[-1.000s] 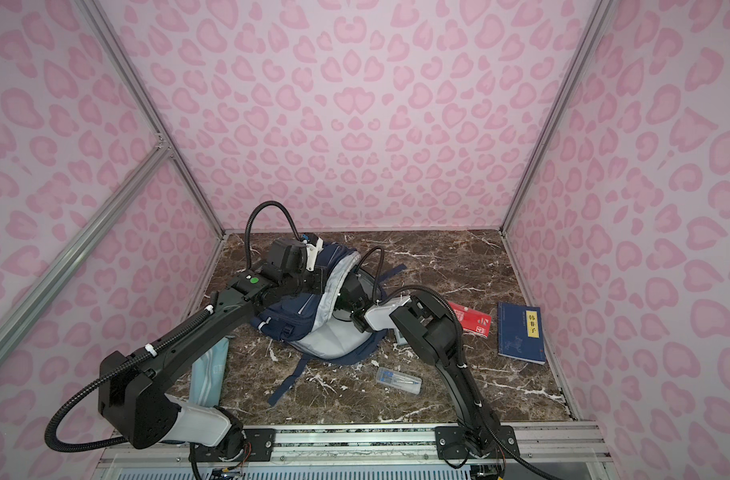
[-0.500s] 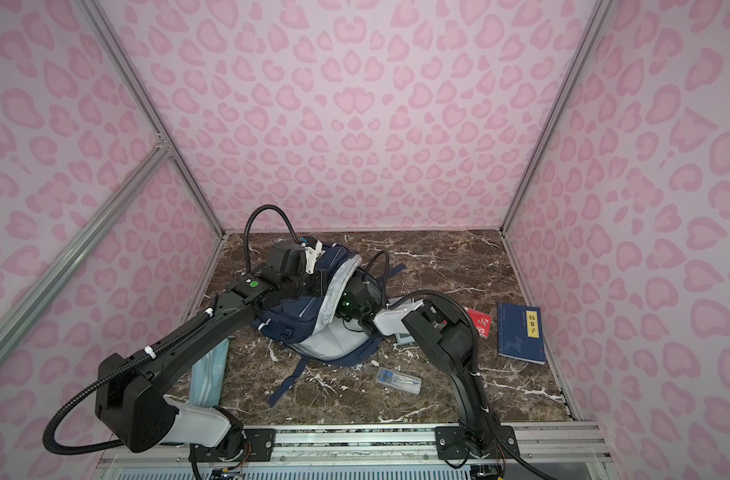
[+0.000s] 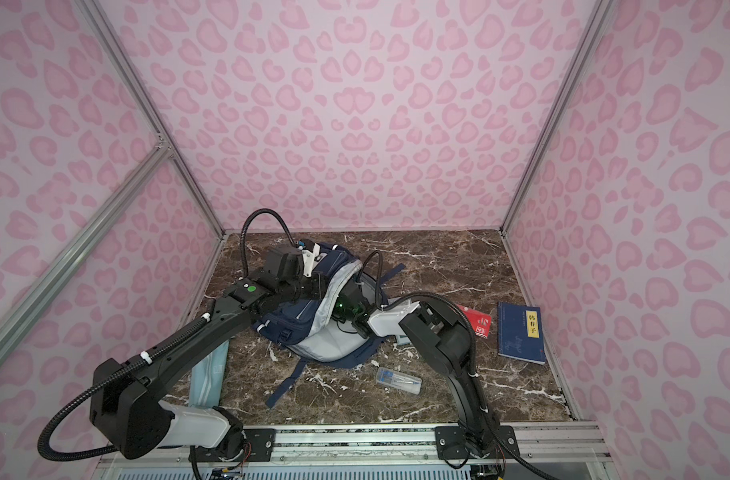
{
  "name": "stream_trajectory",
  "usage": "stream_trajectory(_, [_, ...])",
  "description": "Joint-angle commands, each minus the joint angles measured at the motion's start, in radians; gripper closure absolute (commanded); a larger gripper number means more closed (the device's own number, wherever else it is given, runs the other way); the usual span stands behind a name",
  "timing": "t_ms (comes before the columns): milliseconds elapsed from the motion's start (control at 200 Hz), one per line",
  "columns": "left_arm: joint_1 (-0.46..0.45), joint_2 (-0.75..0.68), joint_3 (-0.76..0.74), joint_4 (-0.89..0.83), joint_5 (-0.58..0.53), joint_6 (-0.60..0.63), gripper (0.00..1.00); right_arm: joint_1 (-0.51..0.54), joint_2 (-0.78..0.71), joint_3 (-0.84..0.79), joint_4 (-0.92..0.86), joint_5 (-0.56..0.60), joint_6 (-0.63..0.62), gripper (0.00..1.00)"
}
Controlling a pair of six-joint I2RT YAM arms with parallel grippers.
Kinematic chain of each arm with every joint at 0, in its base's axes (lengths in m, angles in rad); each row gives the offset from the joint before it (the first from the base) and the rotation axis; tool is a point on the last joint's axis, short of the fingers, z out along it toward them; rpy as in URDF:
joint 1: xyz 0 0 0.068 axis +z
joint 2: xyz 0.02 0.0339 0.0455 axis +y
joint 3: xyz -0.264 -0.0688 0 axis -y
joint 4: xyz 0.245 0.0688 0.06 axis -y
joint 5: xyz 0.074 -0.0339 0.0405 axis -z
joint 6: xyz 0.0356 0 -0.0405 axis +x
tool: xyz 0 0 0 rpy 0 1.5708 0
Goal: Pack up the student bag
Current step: 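Push the book down inside the backpack with the right gripper, then open the right gripper and withdraw it toward the blue book by the wall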
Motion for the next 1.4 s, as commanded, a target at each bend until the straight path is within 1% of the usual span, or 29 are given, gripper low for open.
stream_trajectory(0, [-0.002,-0.010,-0.021,0.089,0.015,-0.031,0.76,-0.003,-0.103,-0.091,-0.045,-0.001,-0.069,0.57])
stream_trajectory(95, [-0.002,-0.005,-0.040,0.100,-0.008,-0.037,0.80,0.002,-0.203,-0.181,-0.097,-0.005,-0.104,0.57])
stream_trajectory(300, [-0.002,-0.014,-0.093,0.112,-0.044,-0.060,0.83,0.000,-0.379,-0.328,-0.234,0.026,-0.121,0.56])
stream_trajectory(395, [-0.003,-0.027,-0.121,0.129,-0.032,-0.072,0.80,0.000,-0.461,-0.367,-0.290,0.047,-0.148,0.56])
stream_trajectory(500, [-0.009,-0.028,-0.141,0.134,-0.023,-0.079,0.75,0.001,-0.553,-0.354,-0.467,0.120,-0.223,0.57])
stream_trajectory(535, [-0.010,-0.031,-0.148,0.136,-0.023,-0.082,0.70,0.001,-0.582,-0.343,-0.537,0.149,-0.254,0.56])
stream_trajectory(560, [-0.011,-0.033,-0.153,0.139,-0.023,-0.083,0.65,0.001,-0.601,-0.339,-0.584,0.168,-0.273,0.56])
stream_trajectory(595, [-0.013,-0.036,-0.159,0.139,-0.028,-0.090,0.47,0.001,-0.631,-0.333,-0.642,0.198,-0.305,0.55])
stream_trajectory(605, [-0.013,-0.037,-0.161,0.139,-0.029,-0.092,0.43,0.001,-0.641,-0.330,-0.661,0.207,-0.315,0.51])
stream_trajectory(610, [-0.013,-0.038,-0.161,0.139,-0.030,-0.093,0.41,0.001,-0.644,-0.328,-0.670,0.210,-0.319,0.43])
stream_trajectory(615, [-0.014,-0.038,-0.161,0.138,-0.031,-0.094,0.38,0.001,-0.647,-0.326,-0.678,0.218,-0.323,0.38])
stream_trajectory(625, [-0.015,-0.039,-0.162,0.138,-0.033,-0.097,0.34,0.001,-0.656,-0.324,-0.700,0.227,-0.333,0.34])
stream_trajectory(680, [-0.023,-0.050,-0.167,0.134,-0.048,-0.110,0.15,-0.006,-0.693,-0.304,-0.796,0.279,-0.391,0.33])
stream_trajectory(685, [-0.025,-0.050,-0.166,0.134,-0.048,-0.111,0.08,-0.007,-0.697,-0.303,-0.805,0.286,-0.399,0.33])
stream_trajectory(695, [-0.027,-0.053,-0.167,0.133,-0.051,-0.110,0.01,-0.009,-0.702,-0.295,-0.821,0.296,-0.408,0.33])
stream_trajectory(700, [-0.028,-0.054,-0.166,0.134,-0.051,-0.110,0.00,-0.011,-0.704,-0.293,-0.833,0.301,-0.411,0.33])
stream_trajectory(765, [-0.054,-0.067,-0.160,0.125,-0.059,-0.102,0.02,-0.040,-0.735,-0.257,-0.950,0.376,-0.453,0.33])
stream_trajectory(775, [-0.058,-0.069,-0.158,0.124,-0.062,-0.101,0.02,-0.048,-0.739,-0.250,-0.964,0.384,-0.460,0.27])
stream_trajectory(790, [-0.067,-0.071,-0.156,0.124,-0.066,-0.100,0.02,-0.058,-0.743,-0.244,-0.985,0.397,-0.473,0.09])
stream_trajectory(800, [-0.073,-0.073,-0.156,0.124,-0.071,-0.100,0.02,-0.067,-0.747,-0.239,-0.998,0.405,-0.480,0.04])
stream_trajectory(810, [-0.078,-0.076,-0.154,0.124,-0.073,-0.100,0.02,-0.075,-0.749,-0.236,-1.010,0.417,-0.487,0.02])
stream_trajectory(875, [-0.112,-0.089,-0.152,0.132,-0.077,-0.106,0.02,-0.132,-0.761,-0.208,-1.076,0.492,-0.532,0.02])
stream_trajectory(930, [-0.142,-0.096,-0.151,0.146,-0.079,-0.113,0.02,-0.200,-0.765,-0.192,-1.116,0.561,-0.530,0.02])
stream_trajectory(1025, [-0.195,-0.098,-0.145,0.170,-0.080,-0.124,0.02,-0.334,-0.779,-0.197,-1.065,0.564,-0.564,0.03])
stream_trajectory(1120, [-0.245,-0.075,-0.138,0.219,-0.053,-0.145,0.02,-0.470,-0.764,-0.202,-0.986,0.522,-0.595,0.05])
stream_trajectory(1185, [-0.285,-0.042,-0.125,0.241,-0.033,-0.151,0.02,-0.564,-0.711,-0.190,-0.961,0.561,-0.615,0.05])
stream_trajectory(1320, [-0.338,0.025,-0.098,0.253,-0.023,-0.146,0.02,-0.718,-0.530,-0.120,-0.985,0.741,-0.645,0.05])
stream_trajectory(1360, [-0.345,0.035,-0.108,0.276,-0.013,-0.150,0.02,-0.765,-0.471,-0.108,-0.959,0.746,-0.644,0.06])
stream_trajectory(1395, [-0.351,0.041,-0.116,0.298,-0.003,-0.156,0.02,-0.808,-0.420,-0.093,-0.944,0.713,-0.643,0.07])
